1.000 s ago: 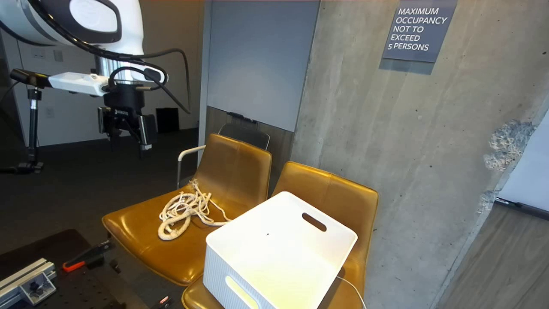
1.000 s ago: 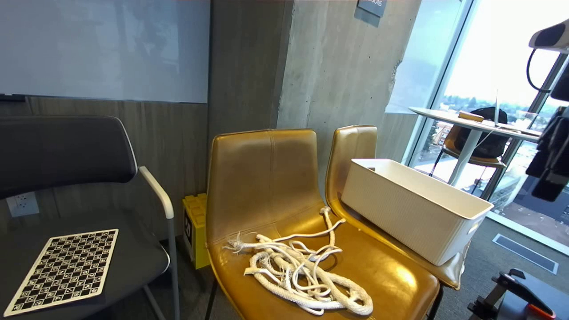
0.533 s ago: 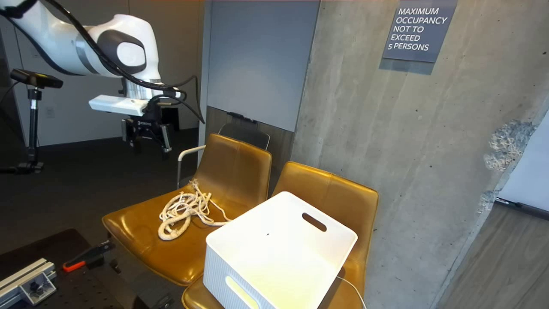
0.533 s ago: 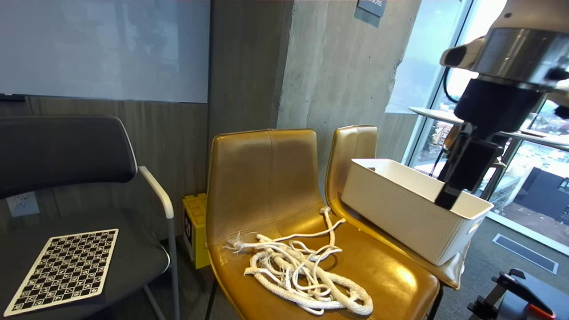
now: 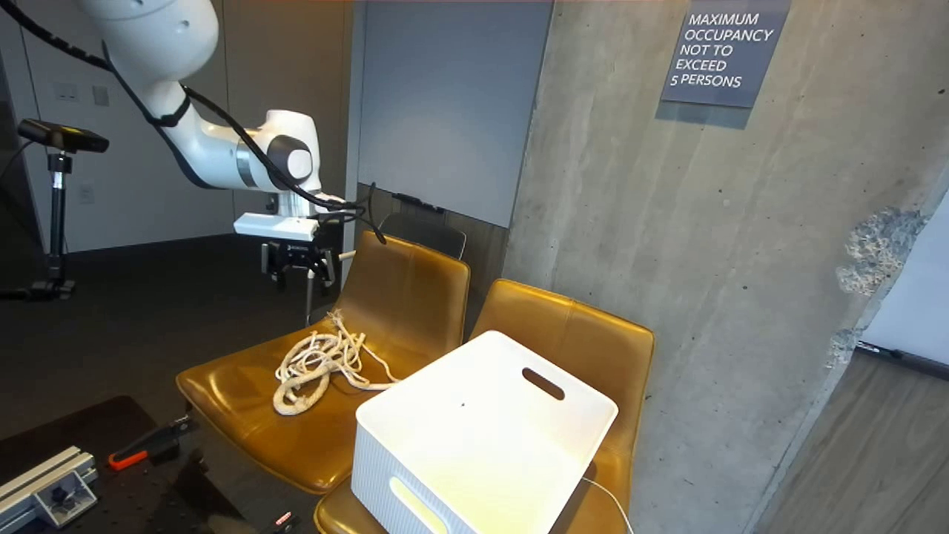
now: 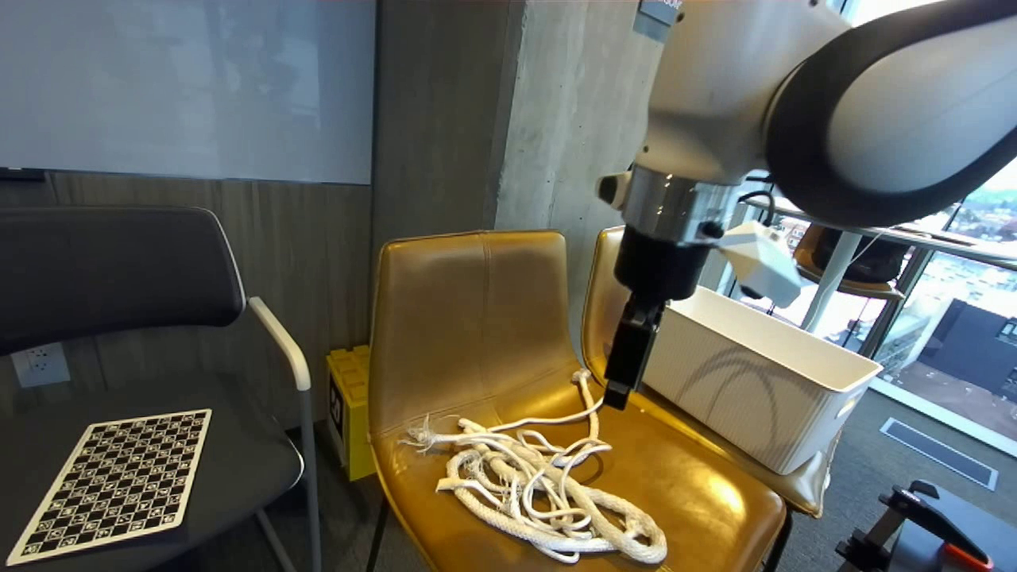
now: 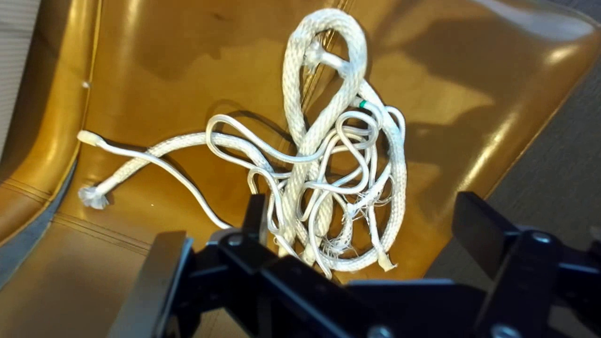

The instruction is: Pick up all the white ropes from the orange chair and put them in the white basket

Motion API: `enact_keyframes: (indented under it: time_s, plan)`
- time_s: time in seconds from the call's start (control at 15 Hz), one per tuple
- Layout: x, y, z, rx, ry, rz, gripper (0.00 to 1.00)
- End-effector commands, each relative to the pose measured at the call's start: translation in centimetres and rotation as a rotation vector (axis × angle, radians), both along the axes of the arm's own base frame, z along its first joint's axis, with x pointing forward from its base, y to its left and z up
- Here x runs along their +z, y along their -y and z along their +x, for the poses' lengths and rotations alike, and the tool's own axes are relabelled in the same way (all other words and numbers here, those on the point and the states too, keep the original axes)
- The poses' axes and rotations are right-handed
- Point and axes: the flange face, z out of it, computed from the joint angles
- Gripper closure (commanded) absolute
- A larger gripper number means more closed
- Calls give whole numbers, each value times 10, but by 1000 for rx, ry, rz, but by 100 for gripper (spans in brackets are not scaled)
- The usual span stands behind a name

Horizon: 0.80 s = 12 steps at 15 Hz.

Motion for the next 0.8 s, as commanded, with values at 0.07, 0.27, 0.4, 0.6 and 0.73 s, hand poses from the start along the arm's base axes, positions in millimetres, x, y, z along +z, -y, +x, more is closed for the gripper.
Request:
enact_keyframes:
  time_s: [0.07, 0.27, 0.4, 0.6, 0.73]
  plan:
    - [-62, -6, 59, 87, -16, -61, 0]
    - [-106, 10, 86, 105, -33, -72, 0]
    - [-138, 22, 96, 108, -57, -61, 0]
    - [-179, 26, 100, 101, -100, -38, 0]
    - [-205, 21, 94, 98, -128, -33, 0]
